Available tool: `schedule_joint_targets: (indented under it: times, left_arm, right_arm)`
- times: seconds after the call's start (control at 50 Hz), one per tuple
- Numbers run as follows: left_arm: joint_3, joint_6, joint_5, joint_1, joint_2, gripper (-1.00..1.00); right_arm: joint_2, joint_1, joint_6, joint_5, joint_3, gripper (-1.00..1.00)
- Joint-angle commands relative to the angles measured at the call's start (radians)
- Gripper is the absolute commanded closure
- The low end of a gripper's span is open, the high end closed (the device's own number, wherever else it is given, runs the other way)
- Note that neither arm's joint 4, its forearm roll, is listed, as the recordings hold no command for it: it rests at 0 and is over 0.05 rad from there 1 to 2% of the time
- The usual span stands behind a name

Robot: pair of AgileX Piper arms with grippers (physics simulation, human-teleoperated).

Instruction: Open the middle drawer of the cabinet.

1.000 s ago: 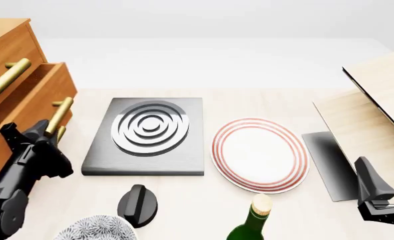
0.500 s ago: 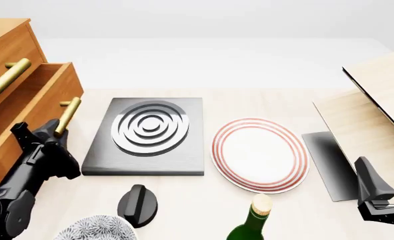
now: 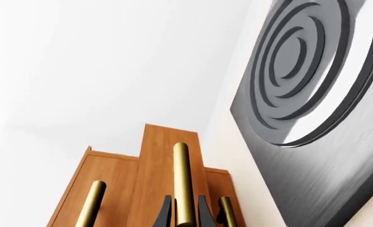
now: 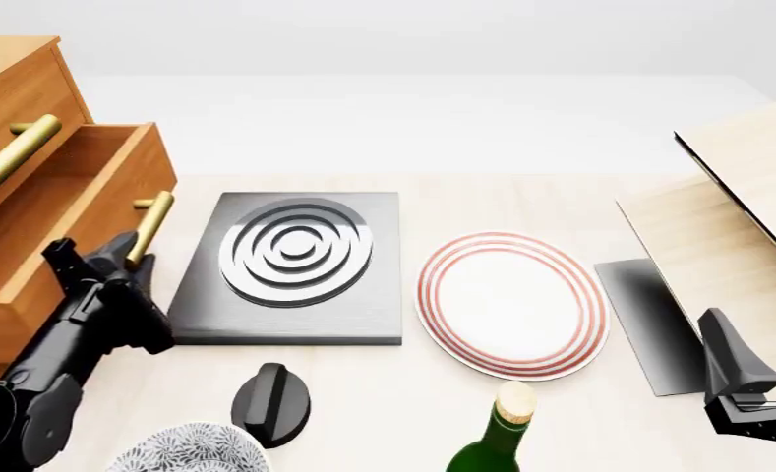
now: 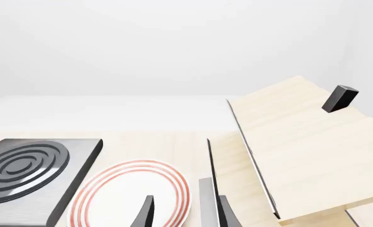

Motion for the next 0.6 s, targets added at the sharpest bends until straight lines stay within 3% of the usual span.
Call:
schedule_joint_targets:
  times: [0.02, 0.46, 0.48, 0.6]
  left_arm:
    - [-0.042, -0.025, 0.0, -0.083, 0.053, 1.0]
    - [-0.042, -0.016, 0.0, -0.056, 0.077, 1.0]
    - [-0.044, -0.017, 0.0, -0.056, 0.08, -1.0]
    - [-0.047, -0.02, 0.0, -0.05, 0.089, -1.0]
  right_arm:
    - [-0.052, -0.002, 0.001, 0.048, 0.0, -1.0]
    - [-0.052, -0.002, 0.001, 0.049, 0.0, -1.0]
    - [-0.052, -0.002, 0.001, 0.049, 0.0, -1.0]
    - [-0.052, -0.002, 0.0, 0.048, 0.0, -1.0]
